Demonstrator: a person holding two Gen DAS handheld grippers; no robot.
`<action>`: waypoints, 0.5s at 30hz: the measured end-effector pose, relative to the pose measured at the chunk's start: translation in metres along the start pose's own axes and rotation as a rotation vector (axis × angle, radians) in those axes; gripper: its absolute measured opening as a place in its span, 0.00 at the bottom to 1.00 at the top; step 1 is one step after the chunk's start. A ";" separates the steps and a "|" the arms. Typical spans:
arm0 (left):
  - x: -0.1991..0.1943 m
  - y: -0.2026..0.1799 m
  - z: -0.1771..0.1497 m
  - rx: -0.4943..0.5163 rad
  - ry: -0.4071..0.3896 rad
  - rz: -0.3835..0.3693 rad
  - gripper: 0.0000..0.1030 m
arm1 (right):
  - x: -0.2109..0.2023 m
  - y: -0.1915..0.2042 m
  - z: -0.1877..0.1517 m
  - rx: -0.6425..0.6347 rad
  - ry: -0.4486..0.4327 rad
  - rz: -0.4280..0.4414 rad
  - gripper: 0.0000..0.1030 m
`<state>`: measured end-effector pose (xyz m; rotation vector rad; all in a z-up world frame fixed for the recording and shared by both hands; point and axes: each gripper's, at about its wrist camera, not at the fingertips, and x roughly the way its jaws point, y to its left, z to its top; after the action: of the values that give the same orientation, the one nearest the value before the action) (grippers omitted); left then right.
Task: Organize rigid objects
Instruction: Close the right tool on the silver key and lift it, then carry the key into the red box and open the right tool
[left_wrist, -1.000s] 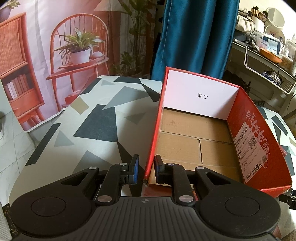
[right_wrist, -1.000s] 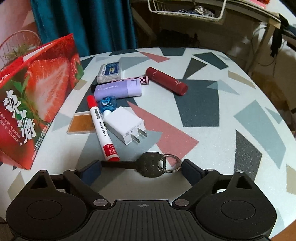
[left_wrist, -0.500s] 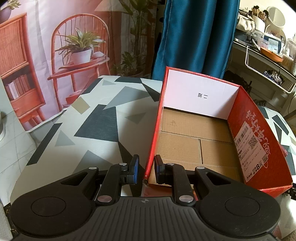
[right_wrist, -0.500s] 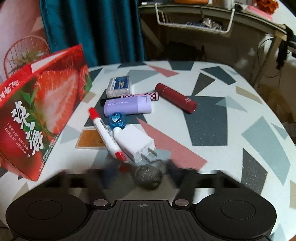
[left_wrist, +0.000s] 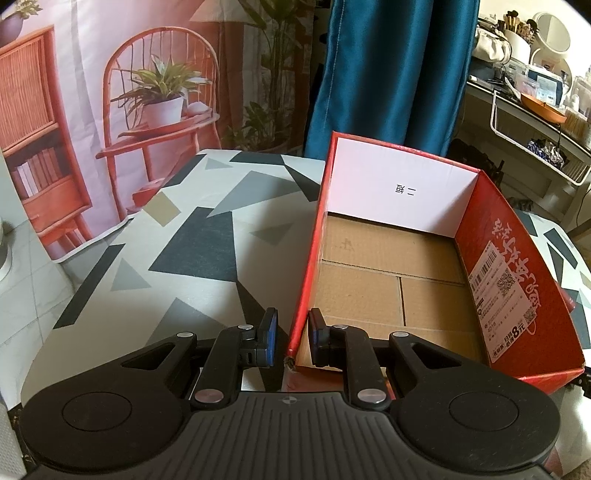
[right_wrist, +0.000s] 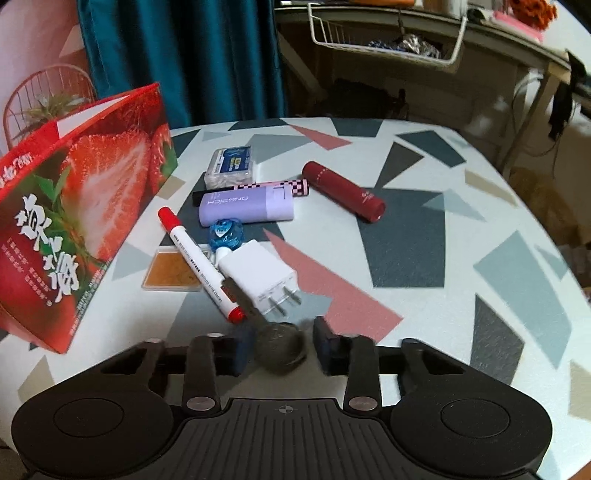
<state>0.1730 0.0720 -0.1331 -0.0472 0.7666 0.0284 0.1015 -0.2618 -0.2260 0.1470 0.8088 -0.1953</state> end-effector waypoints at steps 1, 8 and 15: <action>0.000 0.000 0.000 0.001 0.000 0.001 0.19 | 0.001 0.002 0.002 -0.010 -0.001 -0.005 0.25; 0.000 0.000 0.000 -0.002 0.001 0.000 0.19 | 0.018 0.010 0.011 -0.060 0.025 0.011 0.31; 0.000 0.000 0.000 -0.005 0.001 -0.001 0.19 | 0.023 0.014 0.012 -0.094 0.010 0.003 0.22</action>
<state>0.1734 0.0720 -0.1333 -0.0520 0.7672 0.0290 0.1285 -0.2530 -0.2335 0.0604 0.8264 -0.1536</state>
